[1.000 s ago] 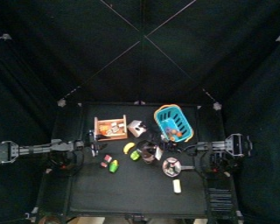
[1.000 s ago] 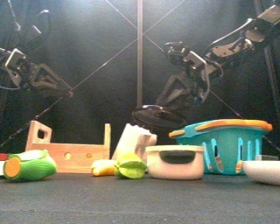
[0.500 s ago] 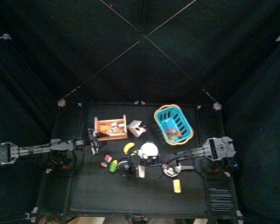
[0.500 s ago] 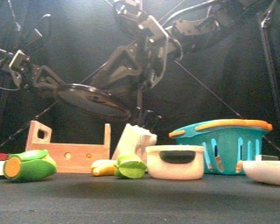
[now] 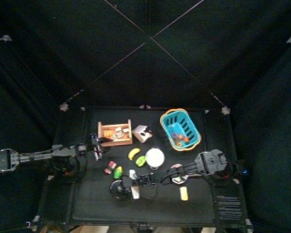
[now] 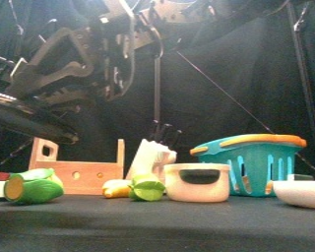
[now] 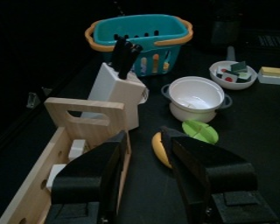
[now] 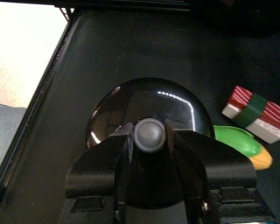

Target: Place pot lid in left lower corner

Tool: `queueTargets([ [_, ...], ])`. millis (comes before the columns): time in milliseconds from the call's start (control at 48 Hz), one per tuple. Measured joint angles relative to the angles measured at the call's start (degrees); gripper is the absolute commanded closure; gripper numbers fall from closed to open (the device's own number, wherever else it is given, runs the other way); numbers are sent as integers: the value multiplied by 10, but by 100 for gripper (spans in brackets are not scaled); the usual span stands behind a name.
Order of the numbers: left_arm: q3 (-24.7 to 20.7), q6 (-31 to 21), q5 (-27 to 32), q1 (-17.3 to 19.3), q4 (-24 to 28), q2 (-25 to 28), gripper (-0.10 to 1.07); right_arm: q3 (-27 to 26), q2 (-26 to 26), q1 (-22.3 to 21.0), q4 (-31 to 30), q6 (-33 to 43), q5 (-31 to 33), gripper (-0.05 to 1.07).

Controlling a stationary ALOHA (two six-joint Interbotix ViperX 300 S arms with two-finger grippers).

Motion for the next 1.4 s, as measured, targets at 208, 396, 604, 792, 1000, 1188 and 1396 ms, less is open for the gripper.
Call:
queueTargets([
  [208, 0, -1, 0, 0, 0, 0, 21, -70, 47, 3, -2, 0, 38, 37],
  [396, 2, 0, 0, -1, 0, 0, 21, -112, 84, 6, -2, 0, 76, 37],
  [604, 2, 0, 0, 0, 0, -1, 21, -146, 105, 7, -1, 0, 96, 37],
  [792, 2, 0, 0, -1, 0, 0, 21, -156, 114, 7, 0, 0, 99, 36],
  [1000, 3, 0, 0, -1, 0, 0, 21, -156, 114, 7, 1, 1, 105, 24],
  [1188, 4, 0, 0, 0, 0, 0, 21, -156, 115, 8, 3, 1, 109, 11],
  [1396, 4, 0, 0, -1, 0, 0, 21, -156, 114, 7, 3, 2, 110, 6],
])
